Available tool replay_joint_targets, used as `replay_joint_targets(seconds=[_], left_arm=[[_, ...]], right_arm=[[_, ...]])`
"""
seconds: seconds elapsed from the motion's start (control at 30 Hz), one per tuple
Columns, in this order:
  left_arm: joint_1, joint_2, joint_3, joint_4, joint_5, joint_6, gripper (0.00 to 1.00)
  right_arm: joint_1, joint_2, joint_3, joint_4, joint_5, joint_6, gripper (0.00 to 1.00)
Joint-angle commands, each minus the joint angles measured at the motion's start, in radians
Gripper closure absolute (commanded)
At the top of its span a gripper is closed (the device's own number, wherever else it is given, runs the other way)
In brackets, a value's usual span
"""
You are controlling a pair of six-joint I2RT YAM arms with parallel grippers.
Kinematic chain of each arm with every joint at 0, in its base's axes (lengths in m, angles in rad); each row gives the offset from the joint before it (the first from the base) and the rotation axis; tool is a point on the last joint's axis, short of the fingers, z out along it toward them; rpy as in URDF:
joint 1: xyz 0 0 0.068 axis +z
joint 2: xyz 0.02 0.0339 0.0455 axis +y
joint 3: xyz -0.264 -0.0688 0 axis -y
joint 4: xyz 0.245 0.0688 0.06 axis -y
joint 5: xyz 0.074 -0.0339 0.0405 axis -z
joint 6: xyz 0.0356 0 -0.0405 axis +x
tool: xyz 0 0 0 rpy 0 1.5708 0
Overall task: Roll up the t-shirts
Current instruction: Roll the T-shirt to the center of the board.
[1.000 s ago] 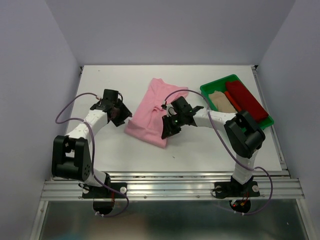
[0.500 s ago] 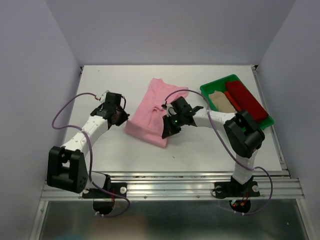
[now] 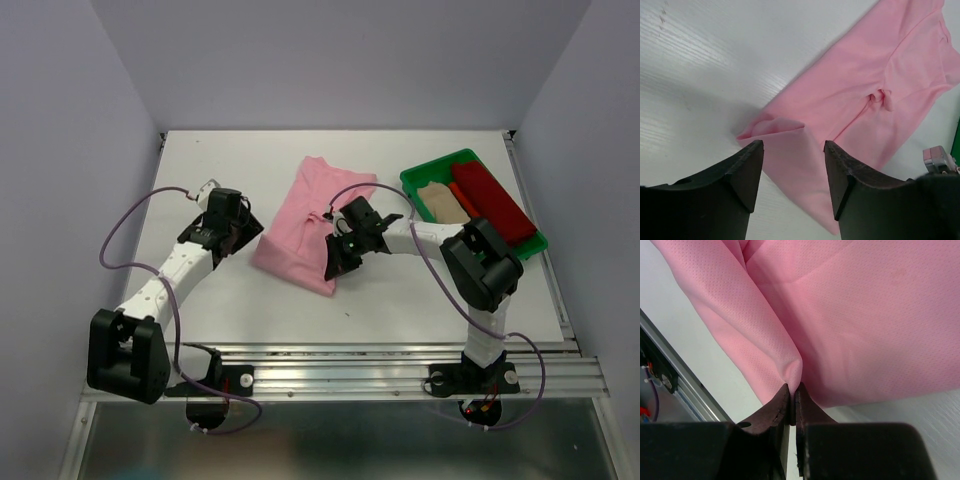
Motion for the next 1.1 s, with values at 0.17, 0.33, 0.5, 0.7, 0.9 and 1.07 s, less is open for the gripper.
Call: replay_joint_targets(seconds=[0.17,0.33,0.5,0.7,0.9,1.07], left_arm=[[-0.022,0.016,-0.013,0.075,0.052,0.049,1.00],[-0.038,0.059,-0.013,0.115,0.125,0.094,1.00],[-0.038,0.147,0.013,0.114,0.184,0.108,1.00],[-0.038,0.228,0.033,0.089,0.141,0.103,1.00],[-0.038,0.286,0.052,0.086,0.089,0.083,1.00],[-0.038,0.345,0.058,0.063,0.069,0.088,1.00]], right_arm=[[-0.004,-0.004,0.031,0.027,0.024,0.002,0.94],[-0.004,-0.002,0.052,0.025,0.025,0.000,0.94],[-0.004,0.002,0.069,0.013,0.030,-0.006,0.94],[-0.004,0.004,0.077,0.013,0.038,-0.008,0.94],[-0.004,0.013,0.080,0.007,0.061,-0.012,0.93],[-0.004,0.015,0.074,0.002,0.084,-0.018,0.92]])
